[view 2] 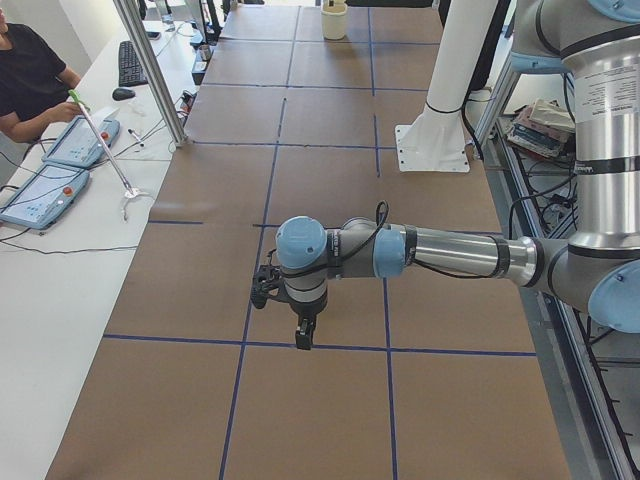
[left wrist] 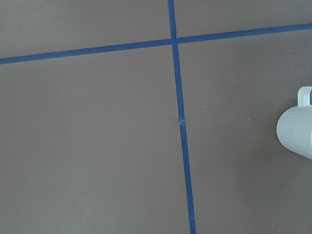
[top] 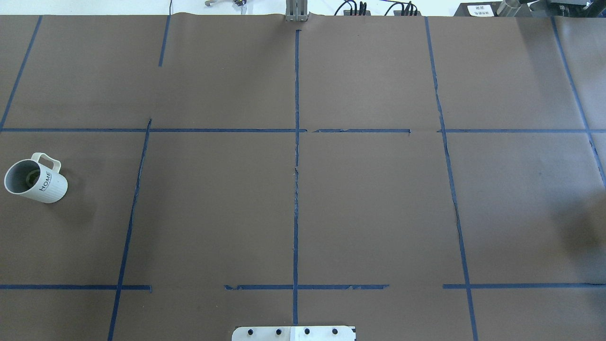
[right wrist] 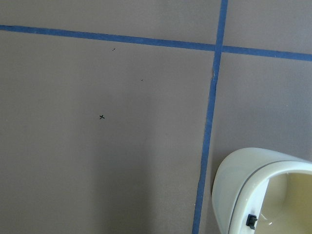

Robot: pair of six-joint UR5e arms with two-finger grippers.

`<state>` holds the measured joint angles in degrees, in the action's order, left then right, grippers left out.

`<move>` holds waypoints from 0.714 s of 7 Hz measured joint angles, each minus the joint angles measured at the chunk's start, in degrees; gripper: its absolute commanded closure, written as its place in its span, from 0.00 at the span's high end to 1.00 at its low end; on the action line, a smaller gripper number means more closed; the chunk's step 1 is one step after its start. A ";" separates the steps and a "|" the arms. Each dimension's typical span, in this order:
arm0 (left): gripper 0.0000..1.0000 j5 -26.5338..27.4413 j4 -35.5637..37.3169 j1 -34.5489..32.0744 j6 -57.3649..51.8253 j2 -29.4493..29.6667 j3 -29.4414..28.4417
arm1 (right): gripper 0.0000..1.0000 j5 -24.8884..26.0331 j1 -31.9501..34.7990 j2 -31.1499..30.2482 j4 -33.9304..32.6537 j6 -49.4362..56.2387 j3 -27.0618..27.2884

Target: Left arm hands cup to right arm to dump lemon

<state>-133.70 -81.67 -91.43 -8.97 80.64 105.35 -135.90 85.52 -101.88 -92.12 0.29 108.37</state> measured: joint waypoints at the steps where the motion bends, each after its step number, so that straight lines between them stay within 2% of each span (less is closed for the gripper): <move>1: 1.00 -0.02 -0.37 0.09 -0.07 -0.04 0.03 | 1.00 -0.06 0.00 -0.06 0.01 -0.02 0.00; 4: 1.00 -0.53 -1.15 0.25 -0.24 -0.36 -0.29 | 1.00 -0.23 -0.01 -0.27 0.01 -0.40 -0.03; 5: 1.00 -2.94 -1.22 0.85 -0.09 -0.38 -0.42 | 1.00 -0.29 -0.05 -0.28 -0.01 -0.55 -0.11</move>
<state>-136.64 -82.89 -90.57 -9.06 80.25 104.92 -136.18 85.47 -102.17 -92.13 -0.26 108.26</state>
